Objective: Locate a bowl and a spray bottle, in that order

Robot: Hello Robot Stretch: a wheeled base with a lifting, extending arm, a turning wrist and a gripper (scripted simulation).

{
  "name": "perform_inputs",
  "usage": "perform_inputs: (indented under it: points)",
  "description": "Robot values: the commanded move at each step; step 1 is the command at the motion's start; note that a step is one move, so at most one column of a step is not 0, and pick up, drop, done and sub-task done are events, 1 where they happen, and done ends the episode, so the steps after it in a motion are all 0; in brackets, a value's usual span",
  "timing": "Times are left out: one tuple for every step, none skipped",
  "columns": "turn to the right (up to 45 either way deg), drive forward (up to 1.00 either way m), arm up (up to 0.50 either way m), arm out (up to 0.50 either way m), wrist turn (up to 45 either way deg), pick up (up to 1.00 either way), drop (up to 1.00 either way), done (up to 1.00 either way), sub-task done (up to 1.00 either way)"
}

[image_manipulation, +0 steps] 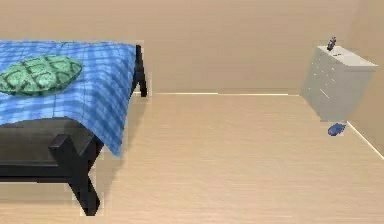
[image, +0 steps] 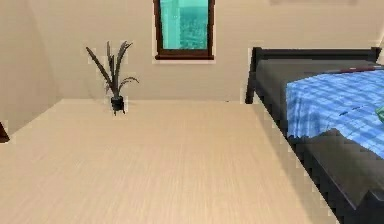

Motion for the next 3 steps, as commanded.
perform_inputs:
  points:
    - [-45.0,0.00,0.00,0.00,0.0,0.00,0.00,0.00,0.00]
    - [-9.0,0.00,0.00,0.00,0.0,0.00,0.00,0.00,0.00]
    - [0.0,0.50,0.00,0.00,0.0,0.00,0.00,0.00,0.00]
